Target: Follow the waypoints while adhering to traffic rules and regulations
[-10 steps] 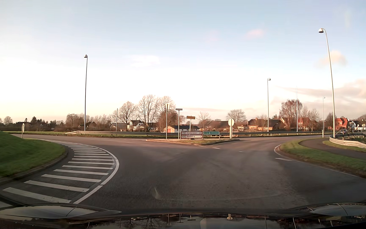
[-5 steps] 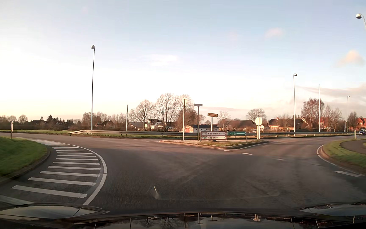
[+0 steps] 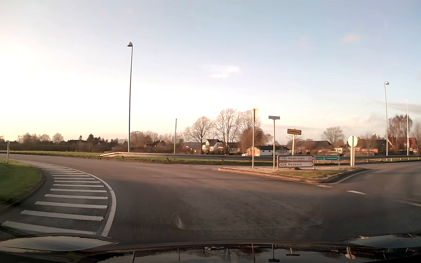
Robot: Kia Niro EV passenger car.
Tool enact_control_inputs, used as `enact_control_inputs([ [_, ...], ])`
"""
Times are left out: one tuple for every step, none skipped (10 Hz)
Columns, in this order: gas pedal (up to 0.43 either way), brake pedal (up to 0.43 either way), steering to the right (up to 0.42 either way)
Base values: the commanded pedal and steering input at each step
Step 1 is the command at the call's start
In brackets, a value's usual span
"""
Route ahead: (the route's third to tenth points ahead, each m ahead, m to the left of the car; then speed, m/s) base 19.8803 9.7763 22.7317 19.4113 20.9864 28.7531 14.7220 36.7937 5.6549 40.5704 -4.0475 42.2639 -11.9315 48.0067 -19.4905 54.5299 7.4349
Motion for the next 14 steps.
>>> enact_control_inputs([
  [0.110,0.000,-0.160],
  [0.110,0.000,-0.160],
  [0.110,0.000,-0.163],
  [0.110,0.000,-0.166],
  [0.118,0.000,-0.173],
  [0.118,0.000,-0.177],
  [0.118,0.000,-0.180],
  [0.118,0.000,-0.182],
  [0.118,0.000,-0.185],
  [0.118,0.000,-0.185],
  [0.118,0.000,-0.185],
  [0.118,0.000,-0.188],
  [0.118,0.000,-0.193],
  [0.118,0.000,-0.200],
])
